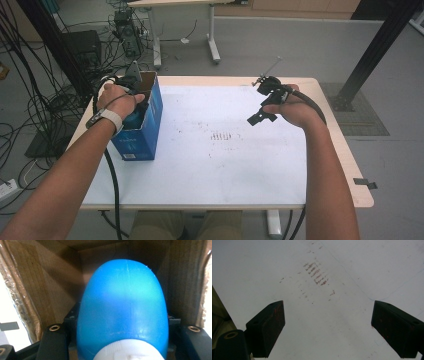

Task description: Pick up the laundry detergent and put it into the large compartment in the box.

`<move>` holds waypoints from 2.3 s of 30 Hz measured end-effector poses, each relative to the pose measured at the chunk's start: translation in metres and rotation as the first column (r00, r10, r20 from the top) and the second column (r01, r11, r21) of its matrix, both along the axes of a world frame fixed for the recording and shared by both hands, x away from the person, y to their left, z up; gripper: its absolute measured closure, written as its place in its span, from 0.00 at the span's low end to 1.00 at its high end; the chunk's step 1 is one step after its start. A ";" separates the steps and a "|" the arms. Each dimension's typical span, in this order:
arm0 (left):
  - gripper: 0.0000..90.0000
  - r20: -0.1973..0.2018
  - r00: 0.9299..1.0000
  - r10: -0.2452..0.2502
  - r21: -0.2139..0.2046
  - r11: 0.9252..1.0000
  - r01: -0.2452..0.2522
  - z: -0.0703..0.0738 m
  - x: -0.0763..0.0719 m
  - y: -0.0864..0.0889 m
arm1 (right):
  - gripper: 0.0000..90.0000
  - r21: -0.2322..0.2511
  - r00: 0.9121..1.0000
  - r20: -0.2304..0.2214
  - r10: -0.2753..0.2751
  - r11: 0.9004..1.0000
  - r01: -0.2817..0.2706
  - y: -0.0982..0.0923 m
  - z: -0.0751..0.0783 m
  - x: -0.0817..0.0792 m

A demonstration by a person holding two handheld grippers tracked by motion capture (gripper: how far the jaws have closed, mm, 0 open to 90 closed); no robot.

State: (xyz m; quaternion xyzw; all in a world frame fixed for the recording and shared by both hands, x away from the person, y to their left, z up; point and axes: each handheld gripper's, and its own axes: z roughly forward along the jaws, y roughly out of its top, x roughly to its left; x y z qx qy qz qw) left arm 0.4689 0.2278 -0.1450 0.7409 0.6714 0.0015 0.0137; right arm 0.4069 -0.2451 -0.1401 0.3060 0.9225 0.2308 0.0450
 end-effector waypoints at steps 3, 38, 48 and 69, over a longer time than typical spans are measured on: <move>0.42 0.005 1.000 -0.005 0.001 1.000 0.005 0.000 -0.001 -0.001 | 0.13 -0.001 1.000 0.001 -0.001 1.000 0.001 0.000 0.001 -0.001; 0.29 0.021 1.000 -0.007 -0.073 0.997 0.009 0.020 -0.009 0.021 | 0.13 -0.003 1.000 0.008 0.006 1.000 -0.006 0.005 0.006 -0.005; 0.18 0.044 0.999 0.002 -0.084 0.996 0.002 0.034 -0.016 0.023 | 0.13 -0.004 1.000 0.021 0.008 1.000 -0.008 0.005 0.010 -0.010; 0.11 0.088 0.995 -0.046 -0.072 0.996 0.052 0.088 -0.024 0.017 | 0.13 -0.002 1.000 0.027 -0.001 1.000 0.001 0.001 0.015 -0.017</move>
